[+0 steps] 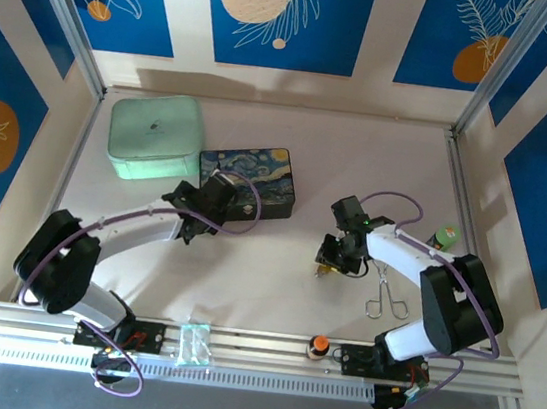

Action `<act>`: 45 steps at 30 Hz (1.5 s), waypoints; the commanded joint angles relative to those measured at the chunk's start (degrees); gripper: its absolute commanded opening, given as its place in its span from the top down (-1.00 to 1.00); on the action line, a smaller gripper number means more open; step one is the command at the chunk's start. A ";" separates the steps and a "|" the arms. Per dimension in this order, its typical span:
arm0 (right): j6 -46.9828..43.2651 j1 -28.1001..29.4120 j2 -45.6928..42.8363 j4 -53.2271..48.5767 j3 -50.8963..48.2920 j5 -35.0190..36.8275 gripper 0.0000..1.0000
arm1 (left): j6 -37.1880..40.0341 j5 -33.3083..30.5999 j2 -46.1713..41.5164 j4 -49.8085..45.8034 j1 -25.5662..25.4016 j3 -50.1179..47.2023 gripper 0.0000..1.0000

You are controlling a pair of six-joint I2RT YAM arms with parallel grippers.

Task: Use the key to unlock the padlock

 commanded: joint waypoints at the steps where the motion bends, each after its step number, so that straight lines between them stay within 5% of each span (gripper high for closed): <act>1: -1.63 0.57 -2.80 -3.91 1.23 3.19 0.18 | -0.37 2.44 -3.25 1.65 0.53 0.00 -0.86; 8: -2.98 1.92 -8.15 -5.63 2.12 8.68 0.15 | -1.77 5.18 -9.37 0.11 0.54 -0.28 -0.87; 10: -4.10 2.79 -11.65 -5.50 2.87 10.87 0.00 | -2.32 6.59 -13.06 -0.16 0.53 -0.89 -0.88; 11: -4.94 3.25 -13.83 -5.42 3.27 13.38 -0.12 | -2.91 7.67 -15.50 0.44 0.56 -1.70 -0.90; 13: -6.74 3.58 -17.39 -5.50 4.31 18.68 -0.95 | -3.70 9.40 -19.85 3.13 0.61 -4.15 -0.99; 14: -8.03 3.49 -19.00 -5.14 4.71 21.41 -0.99 | -3.74 8.94 -22.10 6.14 0.69 -6.35 -0.99; 21: -26.41 -1.32 -24.59 16.09 -3.64 32.31 -0.99 | -2.36 -0.17 -27.01 25.57 8.68 -19.37 -0.99; 28: -29.93 -19.09 -26.47 44.29 -19.72 17.05 -0.99 | 0.01 1.30 -27.14 36.75 16.11 -26.48 -0.99; 32: -26.26 -26.62 -24.98 59.90 -26.83 11.13 -0.99 | 8.78 1.92 -23.20 51.26 19.34 -31.44 -0.99; 36: -22.16 -31.63 -18.47 70.25 -28.78 9.06 -0.99 | 1.75 12.83 -14.47 61.84 30.68 -34.54 -0.99; 45: -30.31 -27.03 -2.08 80.98 -22.71 6.54 -0.99 | 2.33 22.56 7.00 88.09 33.72 -34.39 -0.99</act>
